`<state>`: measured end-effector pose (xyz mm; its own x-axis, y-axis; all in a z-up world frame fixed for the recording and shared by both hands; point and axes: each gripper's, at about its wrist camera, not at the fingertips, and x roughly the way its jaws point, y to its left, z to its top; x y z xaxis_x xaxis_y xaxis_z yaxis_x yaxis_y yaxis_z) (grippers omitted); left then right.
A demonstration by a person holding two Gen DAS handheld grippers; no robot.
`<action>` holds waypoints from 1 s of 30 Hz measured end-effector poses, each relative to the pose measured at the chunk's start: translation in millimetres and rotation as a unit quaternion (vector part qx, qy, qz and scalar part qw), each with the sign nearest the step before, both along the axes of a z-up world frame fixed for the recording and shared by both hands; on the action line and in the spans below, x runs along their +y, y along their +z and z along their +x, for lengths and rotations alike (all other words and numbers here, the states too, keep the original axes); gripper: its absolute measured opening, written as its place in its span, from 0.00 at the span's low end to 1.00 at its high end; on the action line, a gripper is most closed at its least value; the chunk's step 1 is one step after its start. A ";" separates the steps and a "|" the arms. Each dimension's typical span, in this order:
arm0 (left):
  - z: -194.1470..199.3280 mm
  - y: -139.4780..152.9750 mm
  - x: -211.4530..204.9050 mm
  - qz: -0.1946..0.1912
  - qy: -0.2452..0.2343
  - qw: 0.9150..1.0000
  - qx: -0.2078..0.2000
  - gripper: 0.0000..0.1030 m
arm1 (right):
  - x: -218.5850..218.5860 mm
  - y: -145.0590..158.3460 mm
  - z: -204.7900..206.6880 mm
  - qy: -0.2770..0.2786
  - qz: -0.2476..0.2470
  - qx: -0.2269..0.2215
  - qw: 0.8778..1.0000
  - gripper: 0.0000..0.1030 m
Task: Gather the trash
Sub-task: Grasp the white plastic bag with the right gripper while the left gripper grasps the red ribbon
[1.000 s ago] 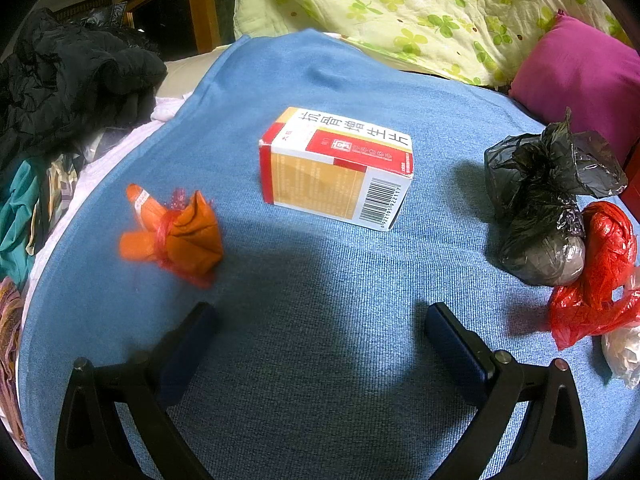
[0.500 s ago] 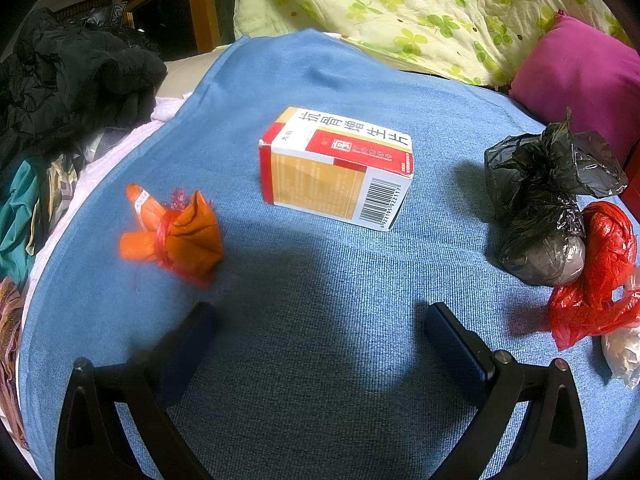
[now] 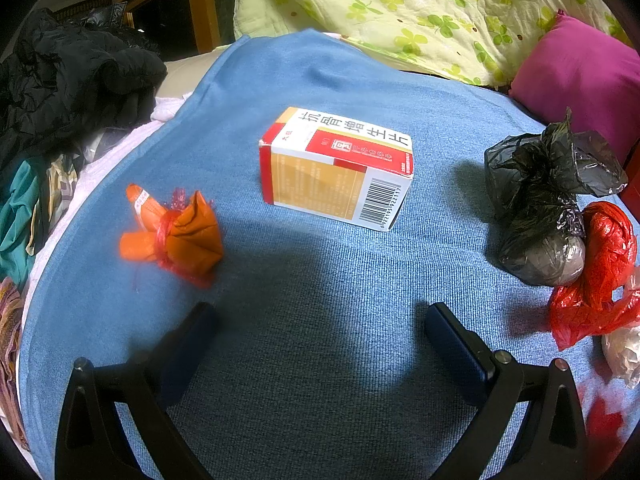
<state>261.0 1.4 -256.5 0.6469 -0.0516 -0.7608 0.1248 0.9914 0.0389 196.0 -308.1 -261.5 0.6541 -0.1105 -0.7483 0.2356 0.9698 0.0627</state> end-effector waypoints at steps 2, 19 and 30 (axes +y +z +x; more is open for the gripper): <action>0.0 0.3 0.3 0.000 0.000 1.000 0.000 1.00 | -0.9 -0.2 0.5 0.001 0.000 0.001 1.000 1.00; -0.9 2.8 1.1 -0.005 0.005 1.000 0.018 1.00 | 35.7 41.1 -43.3 0.153 0.155 -0.089 0.972 0.92; -76.3 36.5 10.2 -0.047 -0.039 0.998 0.032 1.00 | 59.5 14.0 -13.8 0.171 0.215 -0.025 0.961 0.30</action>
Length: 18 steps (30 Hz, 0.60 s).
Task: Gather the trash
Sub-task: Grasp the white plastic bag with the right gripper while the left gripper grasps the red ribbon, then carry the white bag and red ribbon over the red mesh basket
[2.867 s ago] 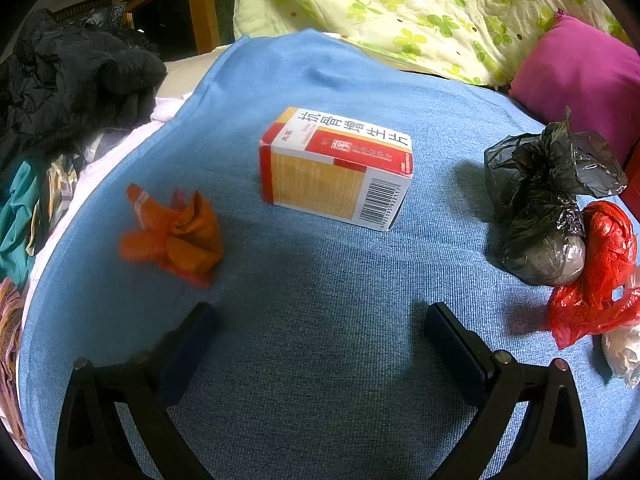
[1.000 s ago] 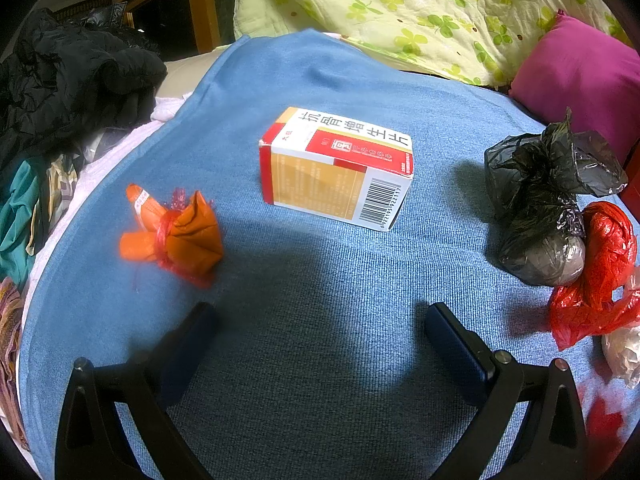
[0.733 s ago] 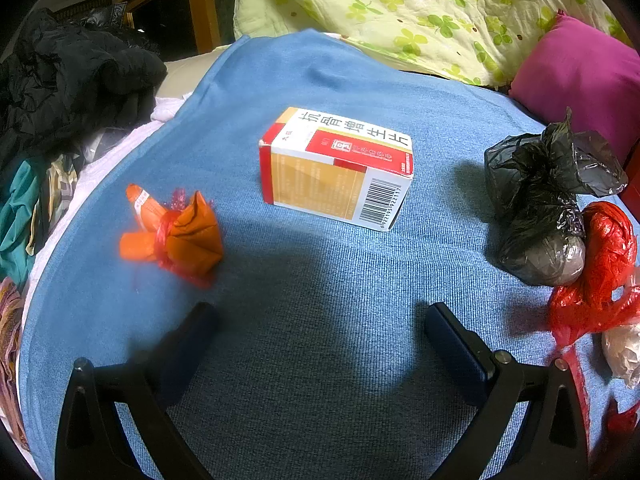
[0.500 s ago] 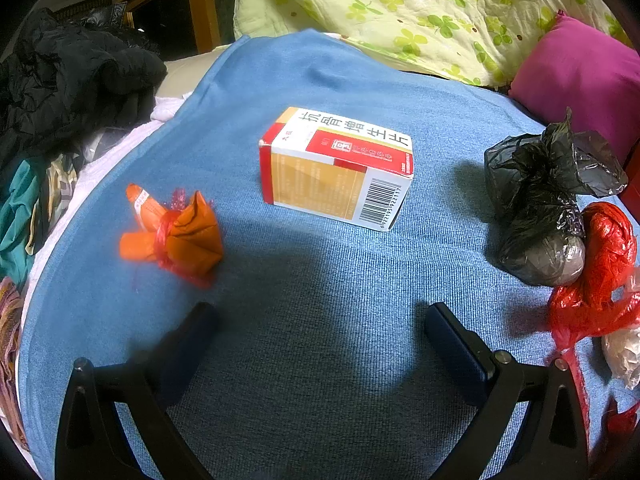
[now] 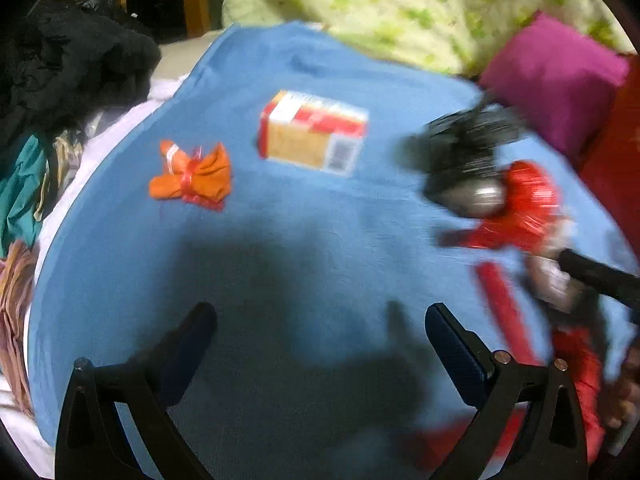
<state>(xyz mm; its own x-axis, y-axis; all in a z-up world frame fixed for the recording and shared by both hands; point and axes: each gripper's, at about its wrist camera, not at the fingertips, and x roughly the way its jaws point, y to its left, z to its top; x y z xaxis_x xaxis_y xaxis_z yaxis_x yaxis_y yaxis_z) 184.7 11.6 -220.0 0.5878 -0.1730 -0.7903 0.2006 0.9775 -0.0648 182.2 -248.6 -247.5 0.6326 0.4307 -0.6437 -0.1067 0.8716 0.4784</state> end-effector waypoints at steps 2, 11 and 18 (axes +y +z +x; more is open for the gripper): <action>-20.3 17.0 -5.7 -0.008 -0.019 1.000 -0.008 1.00 | -2.4 1.9 -4.0 -0.007 0.002 -0.006 1.000 0.29; -77.6 27.4 -95.4 -0.016 -0.151 0.988 0.035 0.89 | -48.1 49.0 -80.7 -0.086 0.007 -0.082 0.993 0.28; -79.0 -6.9 -131.9 -0.017 -0.143 0.984 0.107 0.43 | -82.6 96.7 -160.4 -0.136 -0.007 -0.138 0.981 0.28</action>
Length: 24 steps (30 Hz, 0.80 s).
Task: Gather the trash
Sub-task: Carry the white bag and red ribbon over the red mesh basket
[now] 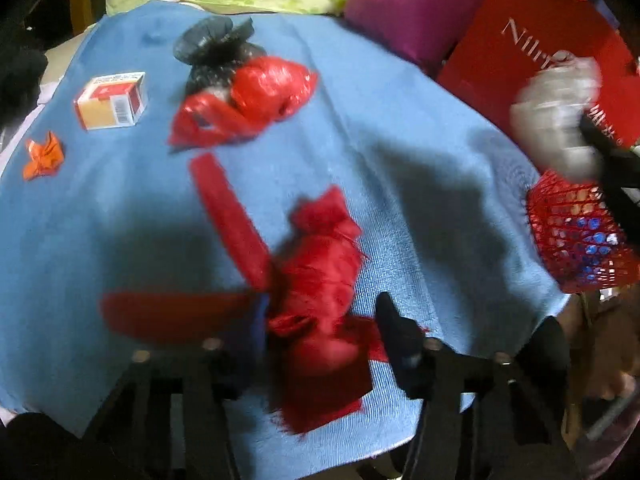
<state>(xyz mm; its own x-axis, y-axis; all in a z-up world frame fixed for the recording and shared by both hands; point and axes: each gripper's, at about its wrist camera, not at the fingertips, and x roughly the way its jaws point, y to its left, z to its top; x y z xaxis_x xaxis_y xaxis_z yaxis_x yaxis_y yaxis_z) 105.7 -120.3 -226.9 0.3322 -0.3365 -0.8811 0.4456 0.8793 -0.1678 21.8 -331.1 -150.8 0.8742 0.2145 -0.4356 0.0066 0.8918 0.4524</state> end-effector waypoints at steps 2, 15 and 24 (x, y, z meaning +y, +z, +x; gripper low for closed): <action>3.1 -9.1 -3.7 0.011 0.008 1.000 0.011 0.34 | -7.8 10.2 -18.2 -0.011 0.003 -0.012 1.000 0.28; -34.1 75.6 -68.1 0.002 -0.078 0.991 -0.111 0.25 | -74.3 71.0 -139.5 -0.126 -0.001 -0.088 0.988 0.28; -79.1 156.8 -169.5 -0.043 -0.179 0.967 -0.178 0.25 | -144.6 73.4 -205.0 -0.238 0.025 -0.080 0.968 0.28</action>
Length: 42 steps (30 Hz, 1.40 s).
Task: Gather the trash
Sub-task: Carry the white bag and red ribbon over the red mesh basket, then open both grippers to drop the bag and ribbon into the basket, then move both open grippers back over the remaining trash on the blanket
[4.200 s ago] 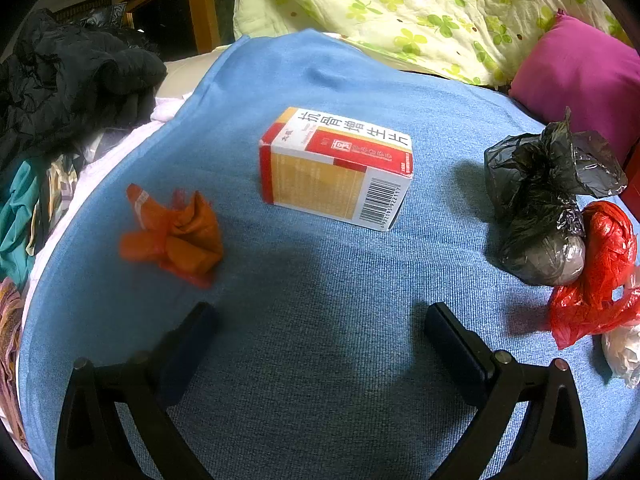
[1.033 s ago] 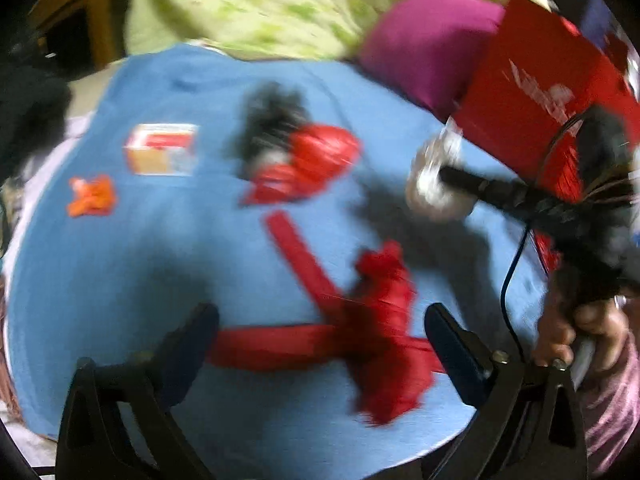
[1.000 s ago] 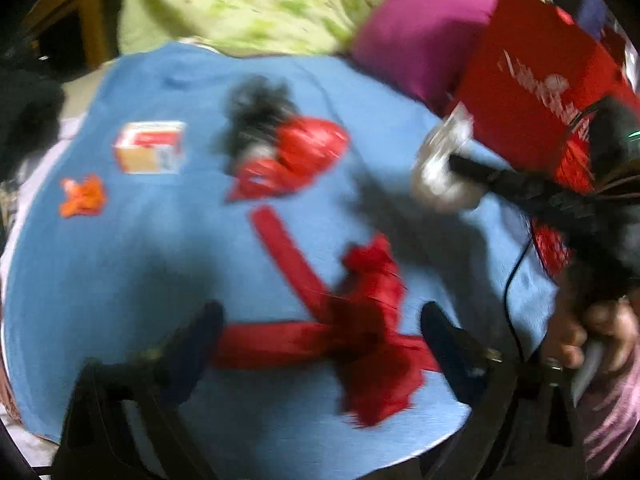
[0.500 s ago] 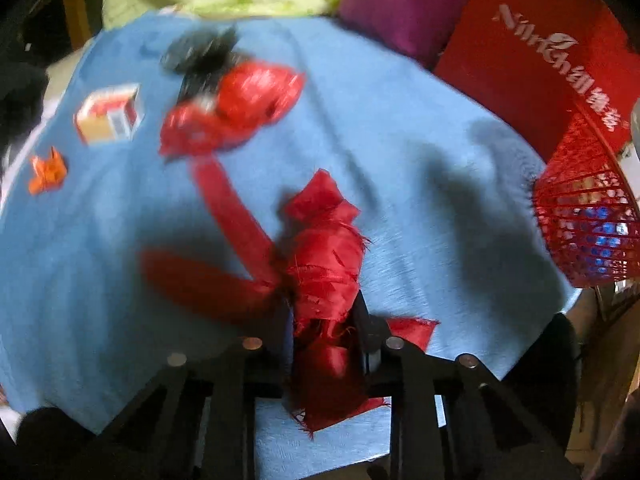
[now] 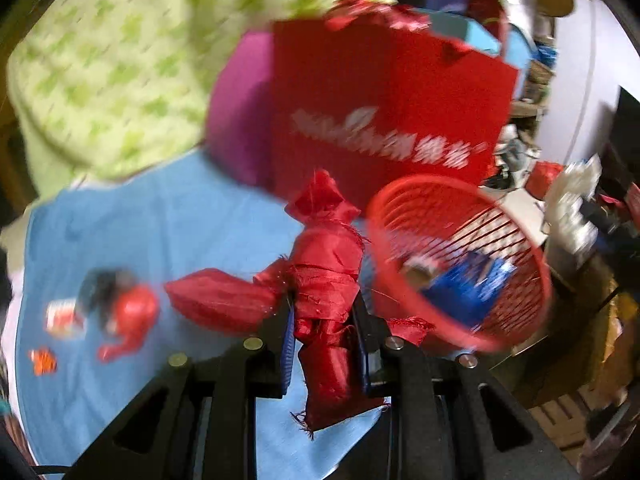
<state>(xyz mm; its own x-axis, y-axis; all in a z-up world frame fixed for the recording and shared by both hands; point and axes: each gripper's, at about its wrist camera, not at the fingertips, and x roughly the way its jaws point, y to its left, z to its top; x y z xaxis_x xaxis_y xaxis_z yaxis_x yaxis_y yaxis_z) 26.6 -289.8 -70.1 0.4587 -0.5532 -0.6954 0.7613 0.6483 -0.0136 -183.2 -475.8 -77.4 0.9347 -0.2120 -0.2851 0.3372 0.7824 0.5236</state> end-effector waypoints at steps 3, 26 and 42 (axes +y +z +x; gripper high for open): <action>-17.0 14.9 -30.7 -0.003 -0.026 0.999 -0.020 0.26 | -15.6 -6.6 -12.2 -0.020 0.009 0.008 1.000 0.28; -51.7 -2.8 -91.1 0.057 -0.054 0.995 -0.068 0.51 | -35.2 -47.5 -4.8 -0.023 0.072 0.037 0.996 0.63; -36.9 26.6 6.8 0.064 0.057 0.982 -0.169 0.65 | 14.3 -7.5 7.1 0.006 0.002 -0.008 1.000 0.69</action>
